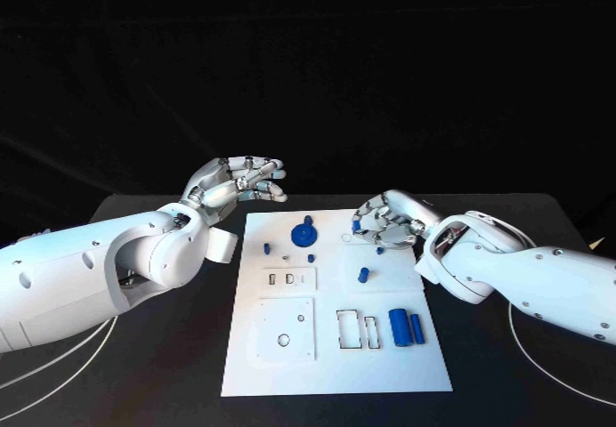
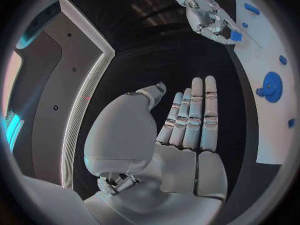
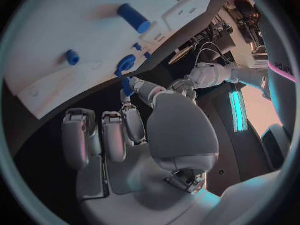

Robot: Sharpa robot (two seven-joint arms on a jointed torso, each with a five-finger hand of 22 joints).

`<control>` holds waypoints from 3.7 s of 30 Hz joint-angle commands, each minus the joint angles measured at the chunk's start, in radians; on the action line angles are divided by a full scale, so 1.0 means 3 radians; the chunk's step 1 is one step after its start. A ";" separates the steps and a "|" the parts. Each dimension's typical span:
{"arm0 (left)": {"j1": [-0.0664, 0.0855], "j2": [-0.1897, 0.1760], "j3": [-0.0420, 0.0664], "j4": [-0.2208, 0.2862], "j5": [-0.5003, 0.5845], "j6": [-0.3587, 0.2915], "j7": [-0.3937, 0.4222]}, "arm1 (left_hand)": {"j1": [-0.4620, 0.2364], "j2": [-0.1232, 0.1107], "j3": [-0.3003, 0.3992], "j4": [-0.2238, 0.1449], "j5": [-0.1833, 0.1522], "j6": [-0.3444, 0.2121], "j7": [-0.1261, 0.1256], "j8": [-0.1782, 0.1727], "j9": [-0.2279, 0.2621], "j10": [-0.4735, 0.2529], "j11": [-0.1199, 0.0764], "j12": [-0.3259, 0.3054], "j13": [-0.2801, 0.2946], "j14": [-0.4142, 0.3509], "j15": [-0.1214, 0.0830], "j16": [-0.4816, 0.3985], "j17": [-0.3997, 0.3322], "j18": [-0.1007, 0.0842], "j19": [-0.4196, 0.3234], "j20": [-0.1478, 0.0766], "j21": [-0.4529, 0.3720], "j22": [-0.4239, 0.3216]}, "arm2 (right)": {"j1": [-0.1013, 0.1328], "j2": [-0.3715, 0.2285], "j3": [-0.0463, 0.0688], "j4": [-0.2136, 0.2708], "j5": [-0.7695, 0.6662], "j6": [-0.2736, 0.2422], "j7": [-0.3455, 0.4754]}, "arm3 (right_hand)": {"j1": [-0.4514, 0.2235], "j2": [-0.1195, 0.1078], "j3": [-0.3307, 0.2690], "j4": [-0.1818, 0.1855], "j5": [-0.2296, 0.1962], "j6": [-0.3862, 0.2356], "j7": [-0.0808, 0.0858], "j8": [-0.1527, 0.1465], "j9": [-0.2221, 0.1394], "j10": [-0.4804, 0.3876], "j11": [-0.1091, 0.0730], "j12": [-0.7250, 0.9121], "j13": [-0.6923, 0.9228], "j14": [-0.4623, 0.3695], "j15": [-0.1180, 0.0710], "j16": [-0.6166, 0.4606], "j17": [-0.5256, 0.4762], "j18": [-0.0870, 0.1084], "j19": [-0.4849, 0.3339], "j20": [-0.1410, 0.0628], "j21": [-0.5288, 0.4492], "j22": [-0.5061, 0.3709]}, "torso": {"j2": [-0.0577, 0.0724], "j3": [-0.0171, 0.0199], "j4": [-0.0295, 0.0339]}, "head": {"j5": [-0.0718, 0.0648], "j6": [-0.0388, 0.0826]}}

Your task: Assemble the parts on the task board

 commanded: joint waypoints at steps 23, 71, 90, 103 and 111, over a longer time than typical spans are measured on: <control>0.0002 0.0072 0.0000 -0.0127 0.0005 0.0050 0.0007 | -0.0006 0.0006 0.0000 -0.0020 0.0008 0.0006 0.0073 -0.0004 0.0009 0.0027 0.0005 -0.0014 0.0005 -0.0022 0.0001 0.0022 0.0009 0.0010 -0.0020 0.0001 0.0016 0.0005 | -0.0288 0.0552 -0.0075 0.0111 -0.1001 0.0092 -0.0670 | -0.0060 -0.0002 -0.0008 0.0023 -0.0004 0.0003 -0.0014 0.0074 0.0047 0.0014 -0.0005 0.0002 0.0089 0.0271 -0.0028 -0.0004 0.0522 -0.0013 0.0088 -0.0022 -0.0024 0.0542 | -0.0041 -0.0036 -0.0003 | 0.0157 -0.0110; 0.0002 0.0077 0.0001 -0.0109 0.0005 0.0071 -0.0003 | -0.0007 0.0004 0.0000 -0.0021 0.0008 0.0007 0.0074 -0.0004 0.0009 0.0028 0.0005 -0.0014 0.0005 -0.0023 0.0001 0.0023 0.0010 0.0010 -0.0020 0.0001 0.0017 0.0006 | -0.0422 0.0777 -0.0099 -0.0094 -0.1177 0.0180 -0.0746 | -0.0100 -0.0049 -0.0023 0.0024 -0.0019 -0.0035 -0.0003 0.0075 0.0037 0.0001 0.0003 -0.0011 0.0078 0.0268 -0.0023 -0.0014 0.0505 -0.0008 0.0078 -0.0020 -0.0043 0.0528 | -0.0039 -0.0027 -0.0004 | 0.0184 -0.0179; 0.0002 0.0079 0.0001 -0.0114 0.0005 0.0073 -0.0007 | -0.0015 0.0002 0.0000 -0.0022 0.0008 0.0005 0.0076 -0.0007 0.0010 0.0026 0.0007 -0.0019 0.0004 -0.0028 0.0002 0.0024 0.0018 0.0010 -0.0024 0.0001 0.0020 0.0006 | -0.0426 0.0774 -0.0099 -0.0095 -0.1228 0.0203 -0.0766 | -0.0140 -0.0143 -0.0050 0.0011 -0.0034 -0.0135 0.0049 0.0042 0.0000 -0.0048 0.0044 -0.0054 0.0035 0.0261 0.0009 -0.0030 0.0477 0.0001 0.0055 0.0002 -0.0082 0.0501 | -0.0039 -0.0028 -0.0004 | 0.0183 -0.0181; 0.0002 0.0080 0.0001 -0.0117 0.0005 0.0074 -0.0010 | -0.0015 0.0002 0.0000 -0.0022 0.0008 0.0005 0.0076 -0.0007 0.0010 0.0026 0.0007 -0.0019 0.0004 -0.0028 0.0002 0.0024 0.0018 0.0010 -0.0024 0.0001 0.0020 0.0006 | -0.0427 0.0768 -0.0099 -0.0101 -0.1242 0.0153 -0.0752 | -0.0182 -0.0196 -0.0067 0.0028 -0.0049 -0.0283 0.0110 -0.0028 -0.0058 -0.0082 0.0099 -0.0077 0.0011 0.0256 0.0055 -0.0041 0.0458 0.0008 0.0038 0.0042 -0.0113 0.0482 | -0.0038 -0.0027 -0.0008 | 0.0179 -0.0178; 0.0002 0.0080 0.0001 -0.0118 0.0005 0.0076 -0.0017 | -0.0018 0.0002 0.0002 -0.0025 0.0008 0.0003 0.0078 -0.0010 0.0010 0.0025 0.0008 -0.0023 0.0004 -0.0031 0.0003 0.0026 0.0023 0.0010 -0.0026 0.0002 0.0023 0.0006 | -0.0426 0.0765 -0.0099 -0.0098 -0.1238 0.0113 -0.0732 | -0.0212 -0.0227 -0.0091 0.0047 -0.0078 -0.0322 0.0127 -0.0047 -0.0078 -0.0108 0.0116 -0.0098 -0.0013 0.0250 0.0071 -0.0052 0.0438 0.0015 0.0023 0.0059 -0.0138 0.0464 | -0.0038 -0.0027 -0.0006 | 0.0177 -0.0181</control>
